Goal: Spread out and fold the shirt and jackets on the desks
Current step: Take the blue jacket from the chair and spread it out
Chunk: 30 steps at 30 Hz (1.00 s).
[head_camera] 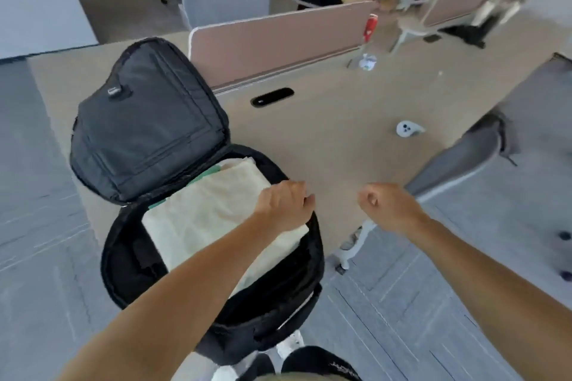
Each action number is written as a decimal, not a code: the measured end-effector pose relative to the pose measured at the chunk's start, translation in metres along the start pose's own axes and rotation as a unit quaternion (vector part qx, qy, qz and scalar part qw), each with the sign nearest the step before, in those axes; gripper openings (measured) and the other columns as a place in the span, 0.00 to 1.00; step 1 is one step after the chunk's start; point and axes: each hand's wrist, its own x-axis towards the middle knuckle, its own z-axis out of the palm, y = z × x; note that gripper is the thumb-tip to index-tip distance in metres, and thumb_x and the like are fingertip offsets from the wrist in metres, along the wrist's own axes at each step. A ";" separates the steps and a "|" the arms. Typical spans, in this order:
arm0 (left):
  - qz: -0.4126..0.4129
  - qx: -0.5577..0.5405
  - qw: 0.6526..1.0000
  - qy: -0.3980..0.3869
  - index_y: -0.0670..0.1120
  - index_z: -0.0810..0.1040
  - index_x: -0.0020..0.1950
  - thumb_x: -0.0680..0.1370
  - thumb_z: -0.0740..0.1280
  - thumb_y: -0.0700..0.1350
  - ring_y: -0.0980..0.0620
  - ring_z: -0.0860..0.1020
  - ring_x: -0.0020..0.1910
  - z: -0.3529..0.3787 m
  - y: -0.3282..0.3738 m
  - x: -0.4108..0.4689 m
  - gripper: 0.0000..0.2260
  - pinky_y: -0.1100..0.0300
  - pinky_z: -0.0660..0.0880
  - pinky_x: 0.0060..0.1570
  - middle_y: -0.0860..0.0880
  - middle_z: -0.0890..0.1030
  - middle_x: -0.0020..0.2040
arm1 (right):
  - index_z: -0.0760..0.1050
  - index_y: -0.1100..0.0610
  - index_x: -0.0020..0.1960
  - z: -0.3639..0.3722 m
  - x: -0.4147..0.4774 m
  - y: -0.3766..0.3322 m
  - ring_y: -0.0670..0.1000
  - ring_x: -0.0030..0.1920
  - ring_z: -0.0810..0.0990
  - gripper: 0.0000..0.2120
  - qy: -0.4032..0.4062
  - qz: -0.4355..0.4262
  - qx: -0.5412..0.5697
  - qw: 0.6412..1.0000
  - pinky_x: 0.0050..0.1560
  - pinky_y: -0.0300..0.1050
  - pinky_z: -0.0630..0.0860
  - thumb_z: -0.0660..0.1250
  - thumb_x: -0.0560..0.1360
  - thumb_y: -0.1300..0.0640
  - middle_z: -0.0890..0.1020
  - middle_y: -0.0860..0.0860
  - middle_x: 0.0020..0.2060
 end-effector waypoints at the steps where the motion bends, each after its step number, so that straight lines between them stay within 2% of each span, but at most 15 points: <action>1: 0.026 -0.006 1.000 -0.011 0.46 0.74 0.51 0.82 0.54 0.55 0.43 0.79 0.51 0.001 0.023 0.006 0.15 0.54 0.72 0.45 0.47 0.80 0.51 | 0.77 0.52 0.44 -0.009 -0.018 0.022 0.55 0.42 0.78 0.12 0.000 0.031 -0.018 0.999 0.39 0.44 0.69 0.61 0.81 0.48 0.79 0.50 0.39; 3: 0.083 -0.016 0.996 -0.020 0.47 0.71 0.46 0.82 0.56 0.54 0.43 0.79 0.48 0.006 0.069 0.016 0.13 0.54 0.75 0.45 0.47 0.79 0.46 | 0.79 0.53 0.50 -0.025 -0.053 0.065 0.55 0.45 0.79 0.10 0.015 0.086 -0.017 0.996 0.42 0.44 0.72 0.62 0.81 0.49 0.80 0.50 0.42; 7: 0.154 0.002 0.988 0.014 0.47 0.77 0.48 0.81 0.59 0.52 0.47 0.78 0.47 0.021 0.164 0.030 0.12 0.56 0.73 0.44 0.50 0.80 0.45 | 0.80 0.48 0.52 -0.045 -0.123 0.156 0.53 0.50 0.81 0.09 0.049 0.185 0.015 0.981 0.50 0.46 0.79 0.62 0.80 0.47 0.83 0.47 0.48; 10: 0.217 0.004 0.976 -0.022 0.49 0.79 0.53 0.81 0.59 0.54 0.46 0.80 0.47 0.039 0.246 0.034 0.13 0.56 0.75 0.44 0.50 0.82 0.48 | 0.79 0.48 0.60 -0.057 -0.170 0.226 0.51 0.52 0.81 0.12 0.070 0.231 0.050 0.969 0.54 0.49 0.79 0.62 0.81 0.47 0.83 0.47 0.53; 13: 0.275 0.023 0.960 -0.054 0.49 0.77 0.50 0.81 0.59 0.56 0.47 0.79 0.45 0.070 0.330 0.037 0.13 0.56 0.73 0.41 0.50 0.82 0.47 | 0.79 0.49 0.61 -0.064 -0.209 0.302 0.51 0.52 0.80 0.13 0.108 0.273 0.075 0.953 0.55 0.49 0.78 0.63 0.81 0.47 0.83 0.47 0.53; 15: 0.288 0.037 0.955 -0.065 0.48 0.78 0.50 0.82 0.60 0.55 0.48 0.78 0.45 0.093 0.385 0.045 0.13 0.56 0.72 0.41 0.50 0.81 0.47 | 0.78 0.49 0.62 -0.067 -0.232 0.353 0.51 0.51 0.80 0.13 0.125 0.290 0.095 0.944 0.56 0.50 0.78 0.63 0.80 0.47 0.83 0.48 0.53; 18: 0.302 0.046 0.949 -0.075 0.48 0.79 0.52 0.81 0.61 0.56 0.46 0.79 0.48 0.127 0.465 0.066 0.13 0.55 0.75 0.45 0.49 0.82 0.49 | 0.78 0.52 0.64 -0.075 -0.263 0.432 0.50 0.48 0.78 0.15 0.167 0.309 0.128 0.928 0.55 0.47 0.76 0.65 0.80 0.48 0.83 0.50 0.53; 23: 0.338 0.023 0.935 -0.102 0.49 0.80 0.56 0.81 0.61 0.56 0.46 0.79 0.51 0.165 0.595 0.090 0.14 0.55 0.76 0.49 0.49 0.83 0.53 | 0.77 0.51 0.65 -0.104 -0.309 0.543 0.50 0.50 0.79 0.15 0.192 0.358 0.128 0.905 0.55 0.48 0.77 0.64 0.80 0.49 0.82 0.49 0.56; 26: 0.364 0.034 0.923 -0.118 0.50 0.79 0.56 0.81 0.61 0.57 0.47 0.79 0.51 0.187 0.656 0.117 0.14 0.55 0.76 0.49 0.50 0.82 0.53 | 0.76 0.51 0.65 -0.113 -0.323 0.602 0.49 0.49 0.76 0.15 0.206 0.395 0.127 0.886 0.54 0.47 0.75 0.63 0.81 0.50 0.81 0.49 0.57; 30: 0.381 0.038 0.914 -0.134 0.50 0.80 0.56 0.81 0.61 0.56 0.46 0.79 0.49 0.231 0.723 0.167 0.13 0.53 0.77 0.49 0.50 0.82 0.51 | 0.77 0.53 0.65 -0.116 -0.332 0.678 0.52 0.52 0.79 0.16 0.215 0.434 0.115 0.867 0.56 0.49 0.76 0.66 0.80 0.50 0.81 0.51 0.58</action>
